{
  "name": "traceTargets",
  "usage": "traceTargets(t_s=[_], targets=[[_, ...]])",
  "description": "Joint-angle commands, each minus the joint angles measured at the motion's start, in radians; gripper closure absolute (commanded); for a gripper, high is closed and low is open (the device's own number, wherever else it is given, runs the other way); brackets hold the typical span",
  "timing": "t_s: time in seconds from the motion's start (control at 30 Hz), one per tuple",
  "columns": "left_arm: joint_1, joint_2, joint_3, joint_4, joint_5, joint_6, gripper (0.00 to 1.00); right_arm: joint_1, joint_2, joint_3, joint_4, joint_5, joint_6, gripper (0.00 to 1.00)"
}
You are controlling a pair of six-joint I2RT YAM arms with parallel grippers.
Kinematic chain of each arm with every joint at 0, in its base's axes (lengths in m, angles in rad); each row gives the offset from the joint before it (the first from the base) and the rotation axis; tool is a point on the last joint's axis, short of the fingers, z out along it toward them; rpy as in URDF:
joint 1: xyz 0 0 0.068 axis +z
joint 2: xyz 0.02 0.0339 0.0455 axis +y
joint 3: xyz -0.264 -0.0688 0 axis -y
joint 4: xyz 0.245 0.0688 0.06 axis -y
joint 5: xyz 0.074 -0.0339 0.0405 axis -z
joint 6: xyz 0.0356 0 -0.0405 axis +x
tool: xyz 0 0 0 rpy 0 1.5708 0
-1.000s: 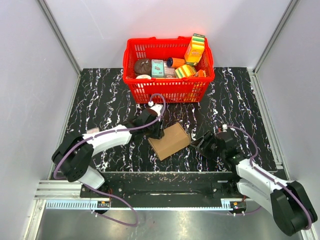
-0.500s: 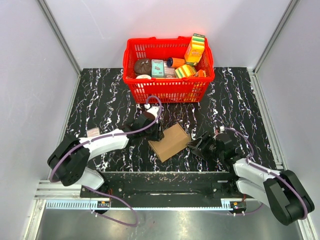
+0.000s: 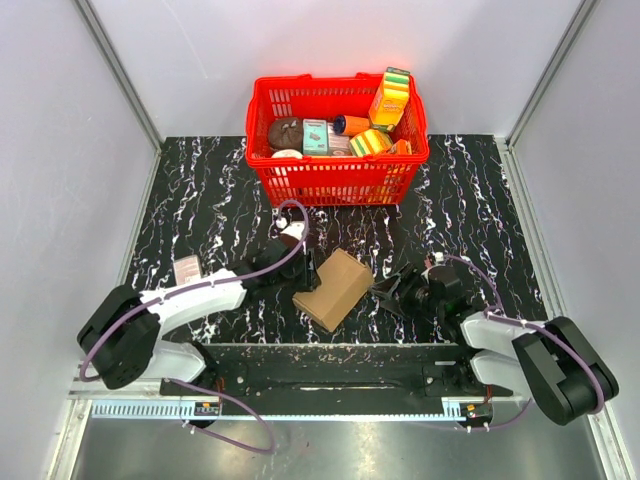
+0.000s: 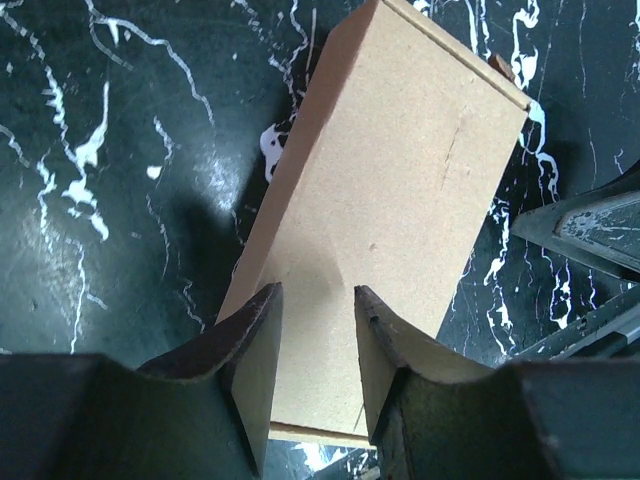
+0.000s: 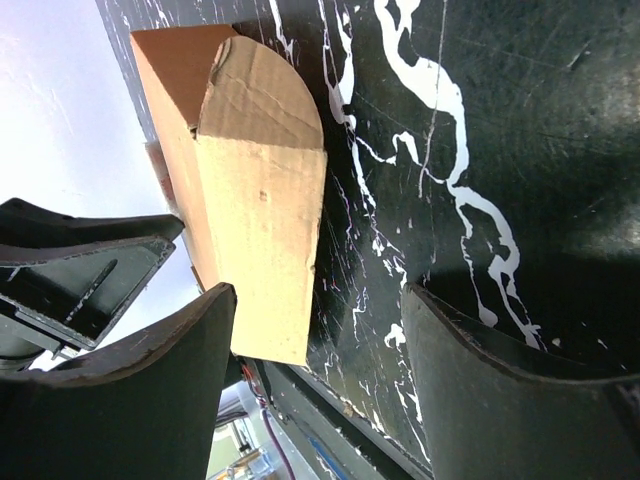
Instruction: Fold the paper box
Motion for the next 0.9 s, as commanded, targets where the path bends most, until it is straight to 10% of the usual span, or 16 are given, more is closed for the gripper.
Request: traceTargets(t_s=[0.0,0.37,0.87], targets=[[-0.009,-0.056,-0.045,-0.087,-0.049,-0.078,0.60,0.021,0.025,0.004,0.074,-0.015,0.005,0.26],[-0.026,-0.115,0.004,-0.023,-0.032,-0.033,0.58,0.091,0.050,0.013,0.189,0.000,0.017,0.26],[-0.067,-0.039,-0.015,0.057,0.025,0.001,0.59,0.219,0.477,0.028,0.698,0.045,0.157,0.25]])
